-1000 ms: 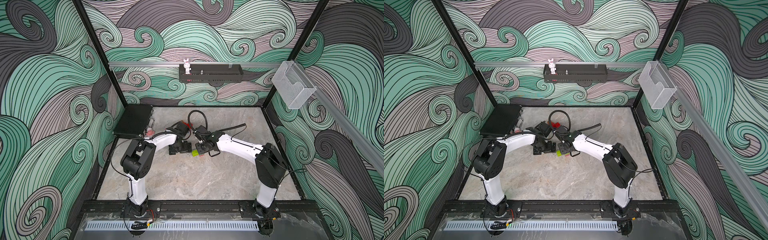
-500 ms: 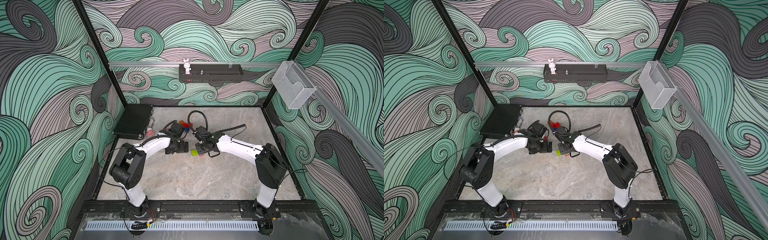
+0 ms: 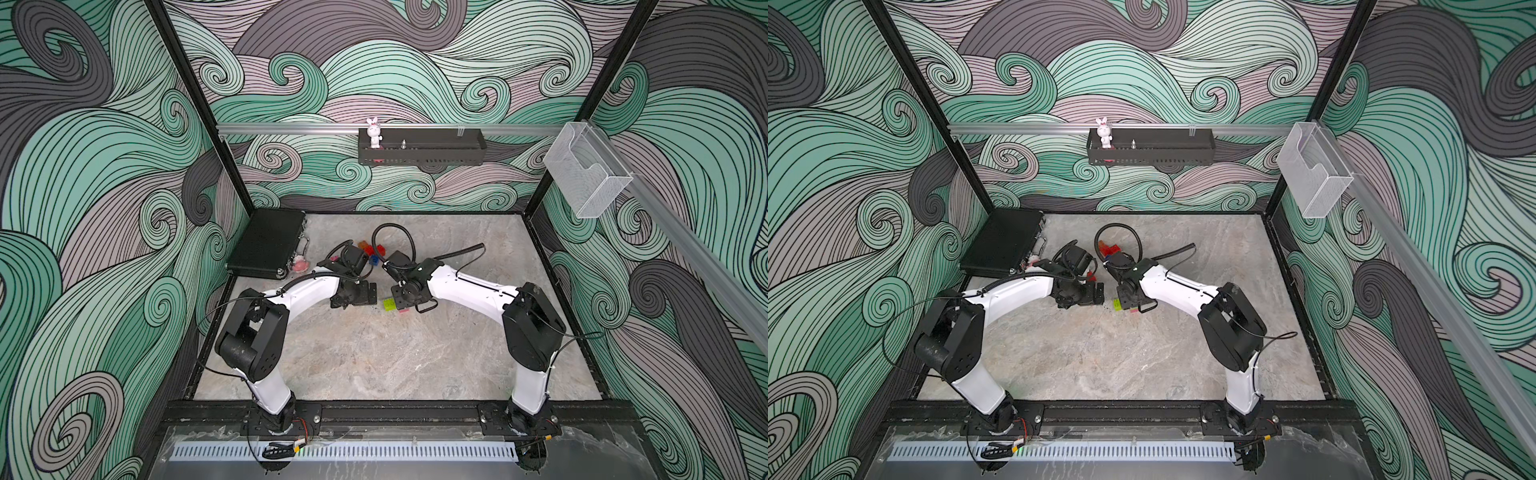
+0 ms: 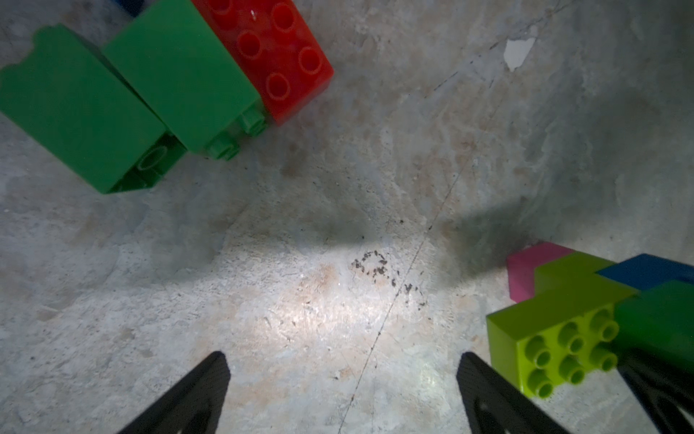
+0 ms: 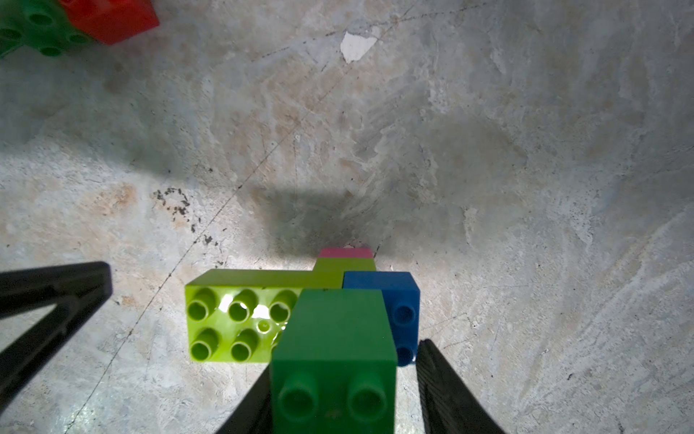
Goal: Assemble the number 4 with lego
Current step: Assemble the lego brick with the lego brick.
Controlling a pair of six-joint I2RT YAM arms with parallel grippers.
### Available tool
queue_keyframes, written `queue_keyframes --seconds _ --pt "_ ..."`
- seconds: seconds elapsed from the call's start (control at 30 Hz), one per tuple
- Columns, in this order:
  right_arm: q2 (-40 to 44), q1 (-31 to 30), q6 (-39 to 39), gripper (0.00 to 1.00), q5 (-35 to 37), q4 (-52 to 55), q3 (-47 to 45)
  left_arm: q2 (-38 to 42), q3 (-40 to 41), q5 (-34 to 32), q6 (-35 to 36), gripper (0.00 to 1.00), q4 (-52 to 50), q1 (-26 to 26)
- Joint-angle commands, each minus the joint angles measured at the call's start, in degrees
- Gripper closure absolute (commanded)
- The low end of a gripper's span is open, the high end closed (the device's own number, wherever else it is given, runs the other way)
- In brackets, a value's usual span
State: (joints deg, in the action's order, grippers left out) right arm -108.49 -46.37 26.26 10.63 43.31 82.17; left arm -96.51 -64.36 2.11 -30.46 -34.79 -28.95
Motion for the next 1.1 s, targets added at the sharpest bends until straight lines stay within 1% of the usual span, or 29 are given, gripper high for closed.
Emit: queue_keyframes --seconds 0.0,0.23,0.47,1.07 --pt "-1.0 0.1 0.4 0.45 1.1 4.4 0.6 1.5 -0.7 -0.5 0.2 0.01 -1.0 0.3" --pt "0.9 0.1 0.3 0.39 0.9 3.3 0.1 1.8 -0.9 -0.9 0.5 0.01 -1.3 0.4" --pt "1.2 0.1 -0.4 0.35 1.6 2.9 0.7 1.9 -1.1 -1.1 0.7 0.01 -1.6 0.4" --pt "4.1 1.4 -1.5 0.30 1.2 1.5 2.8 2.0 -2.0 -1.8 0.7 0.01 -2.7 0.4"
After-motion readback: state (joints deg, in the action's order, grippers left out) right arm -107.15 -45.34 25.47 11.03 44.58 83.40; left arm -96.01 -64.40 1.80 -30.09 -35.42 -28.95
